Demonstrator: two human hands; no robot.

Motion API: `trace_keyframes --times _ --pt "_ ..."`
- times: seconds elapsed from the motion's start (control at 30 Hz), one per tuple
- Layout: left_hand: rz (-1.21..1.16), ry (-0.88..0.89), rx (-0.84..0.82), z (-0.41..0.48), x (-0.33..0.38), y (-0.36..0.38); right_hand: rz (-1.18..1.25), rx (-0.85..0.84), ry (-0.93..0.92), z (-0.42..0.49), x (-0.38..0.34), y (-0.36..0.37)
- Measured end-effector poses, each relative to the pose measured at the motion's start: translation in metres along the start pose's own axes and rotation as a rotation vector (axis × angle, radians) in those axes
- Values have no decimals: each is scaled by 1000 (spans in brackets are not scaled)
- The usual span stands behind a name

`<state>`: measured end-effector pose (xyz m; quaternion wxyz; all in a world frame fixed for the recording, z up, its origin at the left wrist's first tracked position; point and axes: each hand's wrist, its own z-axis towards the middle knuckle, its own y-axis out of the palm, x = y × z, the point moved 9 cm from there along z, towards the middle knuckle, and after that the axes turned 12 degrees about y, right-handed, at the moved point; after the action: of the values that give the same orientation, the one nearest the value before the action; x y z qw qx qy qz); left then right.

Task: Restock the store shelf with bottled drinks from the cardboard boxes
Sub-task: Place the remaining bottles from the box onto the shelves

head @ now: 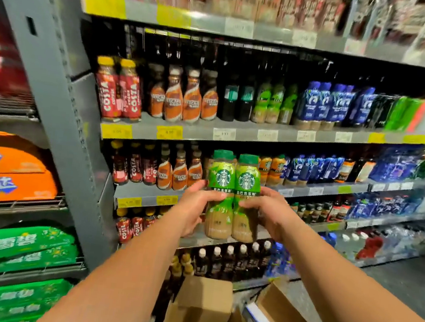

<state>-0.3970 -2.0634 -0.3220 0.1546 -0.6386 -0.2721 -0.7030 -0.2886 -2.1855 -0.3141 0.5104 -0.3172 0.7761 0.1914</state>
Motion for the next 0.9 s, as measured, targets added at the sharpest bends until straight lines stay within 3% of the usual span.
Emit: trace_keyframes --times 0.43,0.9 --pt "49 124 -54 8 98 49 -36 86 -182 -59 -106 -29" --pt "90 216 -162 137 173 79 -5 181 -279 22 -214 -67"
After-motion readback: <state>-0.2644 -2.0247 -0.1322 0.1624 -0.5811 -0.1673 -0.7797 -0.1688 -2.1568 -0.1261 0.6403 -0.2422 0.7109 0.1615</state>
